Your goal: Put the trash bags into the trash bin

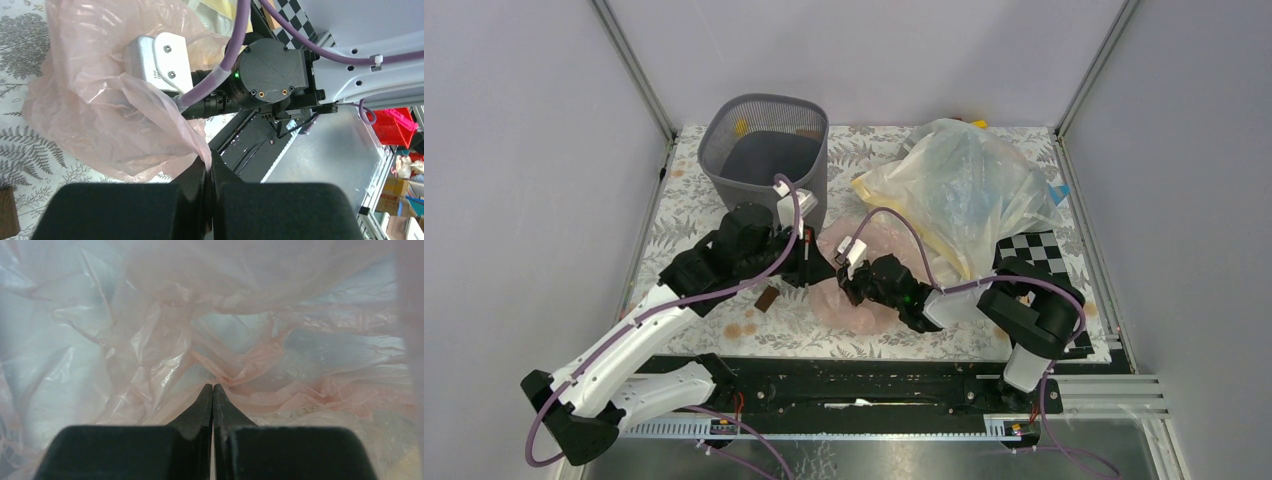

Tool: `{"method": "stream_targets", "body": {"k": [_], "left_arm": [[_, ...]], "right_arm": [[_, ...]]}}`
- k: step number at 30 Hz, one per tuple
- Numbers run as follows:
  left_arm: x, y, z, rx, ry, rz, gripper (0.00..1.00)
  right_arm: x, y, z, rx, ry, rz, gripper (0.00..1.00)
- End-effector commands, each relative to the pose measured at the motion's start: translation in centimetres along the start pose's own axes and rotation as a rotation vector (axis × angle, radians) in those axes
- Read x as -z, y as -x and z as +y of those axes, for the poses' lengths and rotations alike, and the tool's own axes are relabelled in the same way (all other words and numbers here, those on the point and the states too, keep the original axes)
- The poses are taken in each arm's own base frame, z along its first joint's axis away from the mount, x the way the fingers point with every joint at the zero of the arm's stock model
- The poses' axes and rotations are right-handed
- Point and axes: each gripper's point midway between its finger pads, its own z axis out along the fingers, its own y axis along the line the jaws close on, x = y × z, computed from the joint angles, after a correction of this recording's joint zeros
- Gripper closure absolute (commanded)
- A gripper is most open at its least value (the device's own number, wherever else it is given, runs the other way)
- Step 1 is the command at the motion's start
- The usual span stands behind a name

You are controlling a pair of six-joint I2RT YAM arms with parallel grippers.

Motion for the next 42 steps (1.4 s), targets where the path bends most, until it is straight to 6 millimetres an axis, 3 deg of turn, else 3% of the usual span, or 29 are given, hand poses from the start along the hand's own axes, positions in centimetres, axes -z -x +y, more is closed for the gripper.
{"method": "stream_targets", "body": {"k": [1, 6, 10, 16, 23, 26, 30, 34, 37, 39, 42], "left_arm": [[2.2, 3.5, -0.7, 0.006, 0.025, -0.137, 1.0], [2.8, 5.8, -1.6, -0.006, 0.01, -0.17, 1.0], [2.3, 6.3, -1.9, -0.003, -0.003, -0.162, 1.0], [2.1, 5.7, -3.7, -0.037, -0.112, -0.104, 1.0], [3.4, 6.0, -6.6, -0.058, -0.239, -0.072, 1.0], [4.8, 8.7, -9.0, -0.079, -0.308, -0.145, 1.0], [8.6, 13.7, -15.1, -0.125, -0.521, -0.281, 1.0], [12.0, 16.8, -19.5, -0.16, -0.707, -0.351, 1.0], [13.7, 17.6, -21.5, -0.181, -0.804, -0.353, 1.0], [14.3, 17.8, -21.7, -0.195, -0.812, -0.359, 1.0], [13.8, 18.0, -20.6, -0.202, -0.74, -0.368, 1.0]], "right_arm": [[-0.6, 1.6, -0.5, 0.024, -0.036, -0.086, 1.0], [-0.6, -1.3, -1.7, 0.096, -0.163, 0.01, 1.0], [-0.5, -2.6, -2.3, 0.14, -0.236, 0.047, 1.0], [-1.7, -3.5, -2.3, 0.143, -0.237, 0.133, 1.0], [-2.1, -2.5, -2.7, 0.021, -0.234, 0.14, 1.0], [-2.8, -3.6, -2.8, -0.038, -0.201, 0.198, 1.0], [-2.9, -4.6, -3.1, -0.073, -0.217, 0.225, 1.0], [-2.2, -4.0, -3.5, -0.081, -0.243, 0.231, 1.0], [-1.3, -2.5, -4.1, -0.086, -0.27, 0.214, 1.0], [-0.5, -1.1, -4.4, -0.094, -0.287, 0.194, 1.0], [1.3, 1.6, -5.2, -0.098, -0.333, 0.155, 1.0]]}}
